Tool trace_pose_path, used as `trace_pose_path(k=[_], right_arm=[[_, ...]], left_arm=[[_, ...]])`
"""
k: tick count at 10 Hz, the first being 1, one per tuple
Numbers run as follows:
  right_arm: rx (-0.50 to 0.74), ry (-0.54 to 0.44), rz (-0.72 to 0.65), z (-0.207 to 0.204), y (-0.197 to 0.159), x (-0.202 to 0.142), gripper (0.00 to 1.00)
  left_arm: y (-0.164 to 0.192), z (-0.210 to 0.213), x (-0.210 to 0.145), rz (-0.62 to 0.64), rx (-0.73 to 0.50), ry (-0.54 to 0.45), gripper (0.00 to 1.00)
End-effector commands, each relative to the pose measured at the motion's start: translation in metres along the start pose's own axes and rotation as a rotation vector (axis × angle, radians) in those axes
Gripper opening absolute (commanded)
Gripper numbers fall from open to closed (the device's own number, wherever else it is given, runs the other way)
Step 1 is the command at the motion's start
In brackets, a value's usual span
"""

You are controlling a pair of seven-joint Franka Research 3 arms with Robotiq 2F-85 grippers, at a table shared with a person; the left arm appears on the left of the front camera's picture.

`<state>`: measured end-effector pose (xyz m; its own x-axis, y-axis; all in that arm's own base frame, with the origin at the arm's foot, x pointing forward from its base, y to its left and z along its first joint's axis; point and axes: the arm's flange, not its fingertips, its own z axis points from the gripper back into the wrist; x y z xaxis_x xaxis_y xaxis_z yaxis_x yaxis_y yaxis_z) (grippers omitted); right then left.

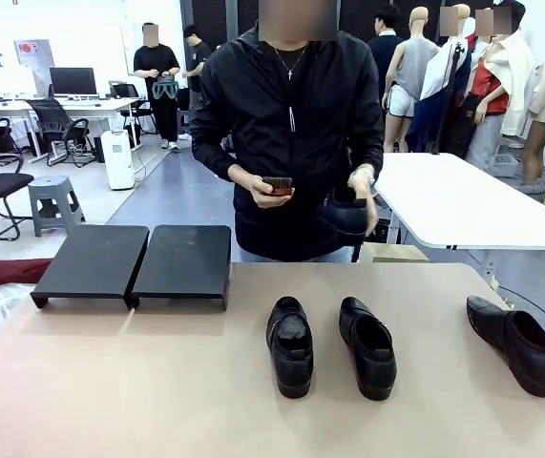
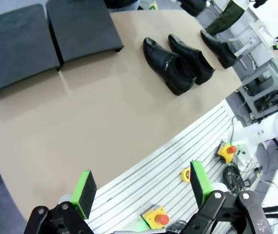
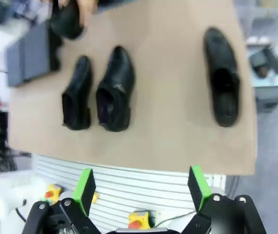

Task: Organize the shoes by placing them on the stand.
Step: Pick up one Shoe and place it in the middle of the table.

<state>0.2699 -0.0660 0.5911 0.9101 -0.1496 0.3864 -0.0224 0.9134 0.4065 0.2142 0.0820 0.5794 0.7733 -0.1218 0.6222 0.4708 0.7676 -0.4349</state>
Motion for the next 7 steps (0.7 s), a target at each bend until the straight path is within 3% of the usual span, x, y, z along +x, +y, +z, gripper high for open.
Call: trace_pose_path(k=[1,3,5,7], right_arm=[[-0.019,0.033,0.084,-0.025,0.029,0.022,1.0],[-0.046,-0.038,-0.009,0.041,-0.018,0.017,1.0],[-0.072,-0.119,-0.126,0.137,-0.07,-0.03,1.0],[-0.047,-0.173,-0.279,0.182,-0.115,-0.076,1.0]], left_arm=[[0.0,0.001,0.0,-0.015,-0.023,-0.005,1.0],[0.0,0.001,0.0,-0.015,-0.023,-0.005,1.0],[0.0,0.001,0.0,-0.015,-0.023,-0.005,1.0],[0.0,0.001,0.0,-0.015,-0.023,-0.005,1.0]])
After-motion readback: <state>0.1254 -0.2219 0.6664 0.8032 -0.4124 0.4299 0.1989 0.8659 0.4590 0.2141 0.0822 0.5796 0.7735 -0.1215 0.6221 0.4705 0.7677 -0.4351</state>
